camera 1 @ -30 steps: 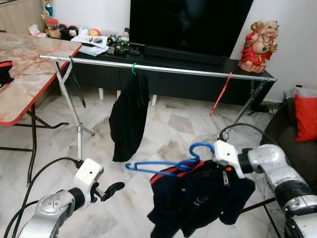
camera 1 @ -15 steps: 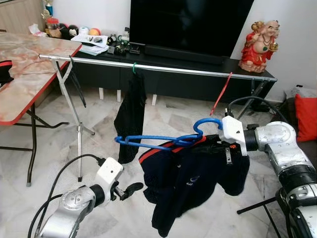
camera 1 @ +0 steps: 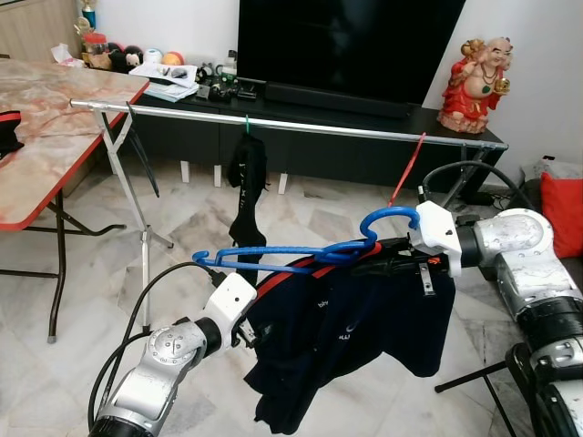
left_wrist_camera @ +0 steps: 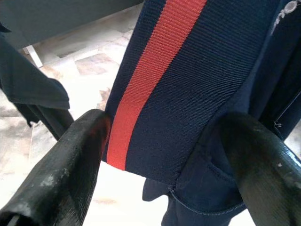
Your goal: Hang hanger
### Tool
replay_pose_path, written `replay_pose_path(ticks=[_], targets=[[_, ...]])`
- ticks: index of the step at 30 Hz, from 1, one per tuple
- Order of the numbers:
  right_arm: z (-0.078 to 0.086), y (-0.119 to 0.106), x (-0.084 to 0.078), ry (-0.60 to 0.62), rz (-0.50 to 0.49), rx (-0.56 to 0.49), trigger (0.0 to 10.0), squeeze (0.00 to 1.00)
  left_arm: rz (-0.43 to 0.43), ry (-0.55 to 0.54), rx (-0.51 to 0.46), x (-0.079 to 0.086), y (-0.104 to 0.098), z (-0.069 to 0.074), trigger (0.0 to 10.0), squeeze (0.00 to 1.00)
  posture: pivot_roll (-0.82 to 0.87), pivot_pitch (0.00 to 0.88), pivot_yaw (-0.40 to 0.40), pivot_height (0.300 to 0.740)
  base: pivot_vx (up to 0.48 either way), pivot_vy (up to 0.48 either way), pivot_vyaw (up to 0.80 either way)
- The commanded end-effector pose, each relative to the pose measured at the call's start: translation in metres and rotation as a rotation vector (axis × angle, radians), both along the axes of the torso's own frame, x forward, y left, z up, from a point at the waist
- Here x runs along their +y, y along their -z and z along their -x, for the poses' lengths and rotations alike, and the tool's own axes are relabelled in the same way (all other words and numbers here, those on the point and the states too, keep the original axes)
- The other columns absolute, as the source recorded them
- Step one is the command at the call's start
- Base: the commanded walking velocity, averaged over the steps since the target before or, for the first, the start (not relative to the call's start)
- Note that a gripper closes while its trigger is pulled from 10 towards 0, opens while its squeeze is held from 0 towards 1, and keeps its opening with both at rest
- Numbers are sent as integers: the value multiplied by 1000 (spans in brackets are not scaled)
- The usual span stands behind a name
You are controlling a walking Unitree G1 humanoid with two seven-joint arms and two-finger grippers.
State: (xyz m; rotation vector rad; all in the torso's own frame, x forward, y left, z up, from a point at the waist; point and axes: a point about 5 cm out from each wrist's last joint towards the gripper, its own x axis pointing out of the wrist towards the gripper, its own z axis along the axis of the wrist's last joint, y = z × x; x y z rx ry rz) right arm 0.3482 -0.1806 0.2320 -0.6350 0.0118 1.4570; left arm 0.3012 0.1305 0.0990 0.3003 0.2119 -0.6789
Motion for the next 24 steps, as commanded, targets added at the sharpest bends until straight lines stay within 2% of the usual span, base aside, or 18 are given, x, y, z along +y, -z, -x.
replay_pose_path(ticks=[1,5,9,16,18,19,21,24], targets=[[2,-12,-6,1,-29,-40,0,0,1,24,-10,-6,-1,-2,10000,0,184,0,-144,740,0,0,0],[4,-11,-7,-1,-26,-29,0,0,-12,12,-25,-4,0,-7,10000,0,180,0,-143,740,0,0,0],[7,-9,-7,-14,-18,-13,0,0,1,-47,-84,1,-6,-16,10000,0,175,0,-144,740,0,0,0],[9,-7,-8,-19,-12,3,0,0,27,-38,-98,2,-10,-19,10000,0,170,0,-144,740,0,0,0],[10,-5,-8,-21,-9,10,0,0,51,35,-60,-2,-7,-14,10000,0,167,0,-143,740,0,0,0],[10,-5,-8,-21,-9,10,0,0,51,35,-60,-2,-7,-14,10000,0,167,0,-143,740,0,0,0],[10,-4,-8,-21,-8,15,0,0,58,142,1,-8,-2,-5,10000,0,165,0,-142,740,0,0,0],[11,-4,-8,-22,-8,18,0,0,53,199,43,-10,2,-1,10000,0,164,0,-143,740,0,0,0]])
